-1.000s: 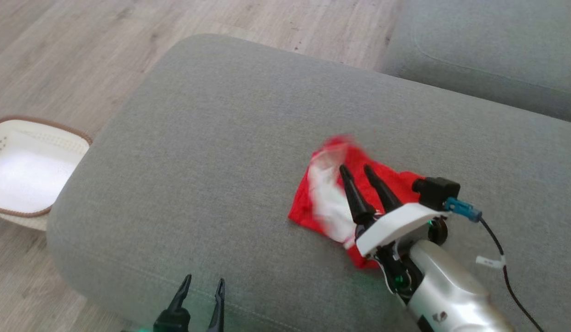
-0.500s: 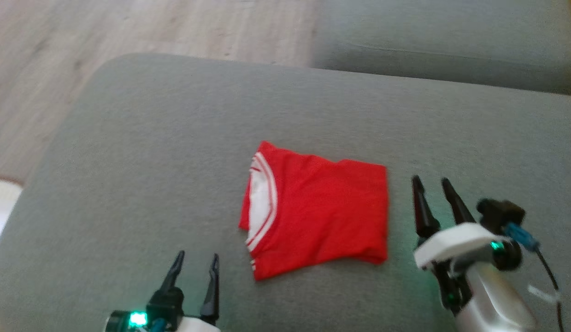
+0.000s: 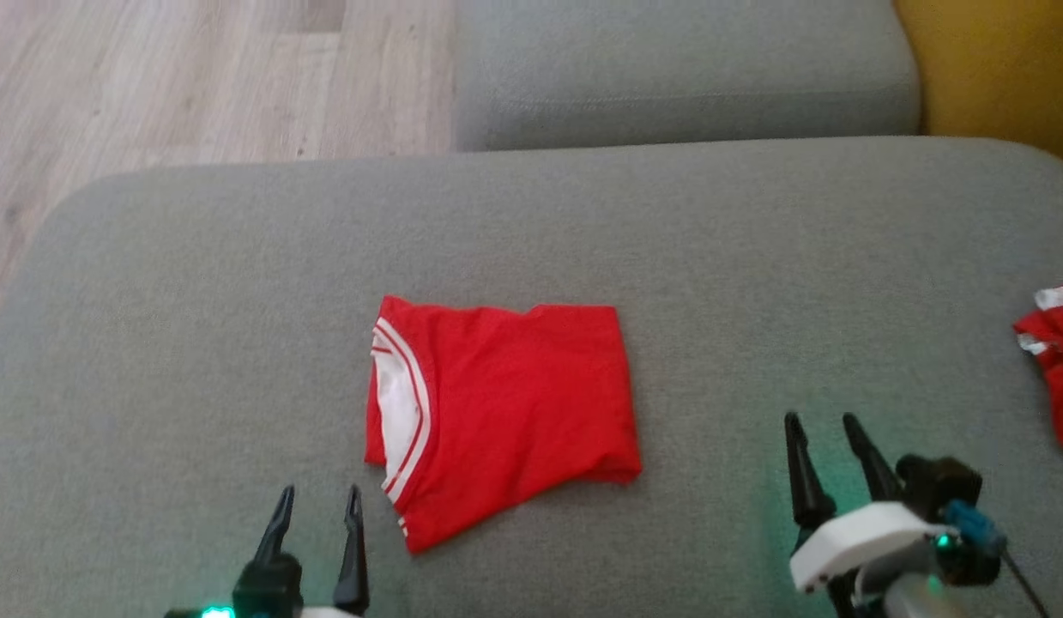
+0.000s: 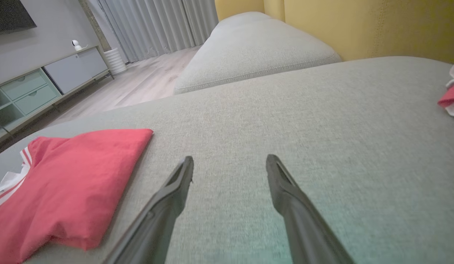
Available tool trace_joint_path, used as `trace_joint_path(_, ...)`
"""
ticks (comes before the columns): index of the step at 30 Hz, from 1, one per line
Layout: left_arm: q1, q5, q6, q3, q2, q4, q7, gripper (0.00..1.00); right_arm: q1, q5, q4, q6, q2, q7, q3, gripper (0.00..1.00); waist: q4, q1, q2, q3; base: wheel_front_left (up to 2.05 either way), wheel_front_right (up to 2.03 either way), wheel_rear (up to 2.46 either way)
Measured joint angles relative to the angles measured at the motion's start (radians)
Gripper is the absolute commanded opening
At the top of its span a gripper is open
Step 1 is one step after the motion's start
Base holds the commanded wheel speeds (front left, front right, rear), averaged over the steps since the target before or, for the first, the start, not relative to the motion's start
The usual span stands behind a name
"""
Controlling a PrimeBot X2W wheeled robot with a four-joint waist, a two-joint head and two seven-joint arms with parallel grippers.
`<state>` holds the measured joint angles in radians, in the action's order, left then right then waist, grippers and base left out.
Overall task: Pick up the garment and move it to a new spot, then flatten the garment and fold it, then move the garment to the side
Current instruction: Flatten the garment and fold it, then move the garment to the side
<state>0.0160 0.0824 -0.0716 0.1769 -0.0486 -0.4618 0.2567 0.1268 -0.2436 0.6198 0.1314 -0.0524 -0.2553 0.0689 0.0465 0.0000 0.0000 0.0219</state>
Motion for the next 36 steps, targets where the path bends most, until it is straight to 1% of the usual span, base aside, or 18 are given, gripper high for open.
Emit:
trace_joint_path(5,0.052,-0.020,0.000,-0.013,0.000,0.017,0.000,1.00,-0.046,0.005,-0.007,0.000,0.004,0.000,0.019,1.00,-0.023,-0.0001,0.0000,0.020,0.00,0.00,0.00)
trace_joint_path(9,0.054,-0.028,0.000,-0.014,-0.001,0.028,0.000,1.00,-0.052,0.006,-0.009,0.000,0.004,0.000,0.021,1.00,-0.026,-0.0001,0.0000,0.023,0.00,0.00,0.00)
trace_joint_path(13,0.054,-0.030,0.002,-0.013,-0.001,0.031,0.000,1.00,-0.052,0.001,-0.009,0.000,0.004,0.000,0.030,1.00,-0.016,-0.0001,0.0000,0.018,0.00,0.00,0.00)
trace_joint_path(16,0.053,-0.030,0.012,0.006,-0.001,0.031,0.000,1.00,-0.046,-0.049,0.004,0.000,0.004,0.000,0.096,1.00,0.012,-0.0001,0.0000,0.009,0.00,0.00,0.00)
trace_joint_path(20,0.051,-0.030,0.030,0.049,-0.001,0.026,0.000,1.00,0.022,-0.148,0.102,0.000,0.005,0.000,0.223,1.00,0.061,0.0000,0.0000,-0.003,0.00,0.00,0.00)
trace_joint_path(22,0.051,-0.026,0.037,0.065,-0.001,0.015,0.000,1.00,0.076,-0.165,0.139,0.000,0.005,0.000,0.261,1.00,0.092,0.0000,0.0000,-0.008,0.00,0.00,0.00)
trace_joint_path(26,0.049,-0.019,0.038,0.085,-0.001,0.013,0.000,1.00,0.203,-0.183,0.227,0.000,0.004,0.000,0.274,1.00,0.157,0.0000,0.0000,-0.025,0.00,0.00,0.00)
trace_joint_path(27,0.049,-0.019,0.038,0.085,-0.001,0.013,0.000,1.00,0.203,-0.183,0.227,0.000,0.004,0.000,0.274,1.00,0.157,0.0000,0.0000,-0.025,0.00,0.00,0.00)
trace_joint_path(31,0.039,-0.019,0.043,0.088,-0.002,0.010,0.000,1.00,0.276,-0.179,0.356,0.000,0.004,0.000,0.274,1.00,0.217,0.0001,0.0000,-0.048,0.00,0.00,0.00)
trace_joint_path(34,0.021,-0.019,0.046,0.089,-0.002,0.009,0.000,1.00,0.298,-0.174,0.457,0.000,0.004,0.000,0.274,1.00,0.247,0.0000,0.0000,-0.071,0.00,0.00,0.00)
trace_joint_path(35,0.015,-0.019,0.046,0.090,-0.002,0.009,0.000,1.00,0.305,-0.174,0.474,0.000,0.004,-0.004,0.274,0.85,0.254,0.0001,0.0000,-0.080,0.00,0.00,0.00)
trace_joint_path(36,0.010,-0.019,0.045,0.090,-0.002,0.009,0.000,1.00,0.320,-0.174,0.491,0.000,0.004,-0.008,0.274,0.41,0.258,0.0001,0.0000,-0.088,0.00,0.00,0.00)
